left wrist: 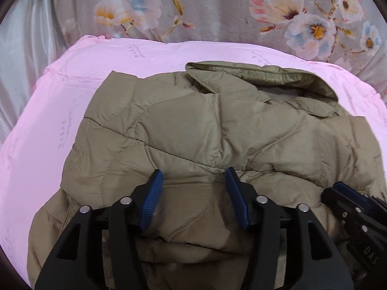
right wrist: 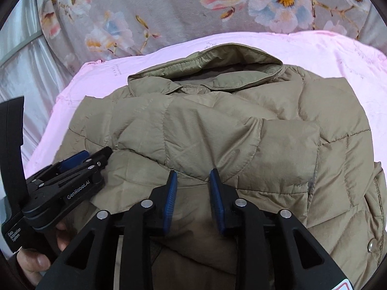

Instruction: Fold large clothes

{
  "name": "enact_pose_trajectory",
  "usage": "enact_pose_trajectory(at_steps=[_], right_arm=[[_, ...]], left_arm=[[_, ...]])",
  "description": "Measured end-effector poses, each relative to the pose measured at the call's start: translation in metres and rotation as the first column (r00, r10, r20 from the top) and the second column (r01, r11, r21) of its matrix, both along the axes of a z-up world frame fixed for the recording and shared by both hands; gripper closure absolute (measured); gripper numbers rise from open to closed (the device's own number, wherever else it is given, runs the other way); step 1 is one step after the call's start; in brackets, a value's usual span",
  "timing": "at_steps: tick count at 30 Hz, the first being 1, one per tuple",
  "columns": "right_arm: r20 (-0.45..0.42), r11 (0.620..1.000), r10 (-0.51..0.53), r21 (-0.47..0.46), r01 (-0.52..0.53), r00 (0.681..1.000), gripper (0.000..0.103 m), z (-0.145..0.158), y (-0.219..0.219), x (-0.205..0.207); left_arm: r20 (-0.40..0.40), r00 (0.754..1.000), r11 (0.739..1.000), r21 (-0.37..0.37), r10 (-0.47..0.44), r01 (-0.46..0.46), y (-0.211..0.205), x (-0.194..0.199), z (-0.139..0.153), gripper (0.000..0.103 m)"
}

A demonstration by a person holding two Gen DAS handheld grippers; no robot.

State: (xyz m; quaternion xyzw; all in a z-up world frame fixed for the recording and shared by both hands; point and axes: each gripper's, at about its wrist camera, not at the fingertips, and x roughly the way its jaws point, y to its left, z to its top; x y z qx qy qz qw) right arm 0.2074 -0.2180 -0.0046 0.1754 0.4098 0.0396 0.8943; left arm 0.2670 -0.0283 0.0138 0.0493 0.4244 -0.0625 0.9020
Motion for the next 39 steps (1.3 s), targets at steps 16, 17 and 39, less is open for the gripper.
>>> enact_pose_trajectory(at_steps=[16,17,39], right_arm=[[-0.039,0.923,-0.2,0.328,0.201,0.979,0.054,0.012,-0.107,0.075],[-0.06,0.913,-0.205,0.349,0.213,0.977,0.054,0.002,-0.109,0.087],[-0.073,0.989,-0.136,0.052,0.14,0.988,0.102,-0.017,-0.069,0.099]], left_arm=[[-0.309,0.951,0.859,-0.491,-0.017,-0.144,0.02,0.145,-0.008,0.029],[-0.315,0.949,0.855,-0.497,-0.02,-0.147,0.019,0.15,-0.012,0.029],[-0.138,0.99,0.983,-0.186,-0.034,0.008,-0.011,0.128,-0.034,0.1]])
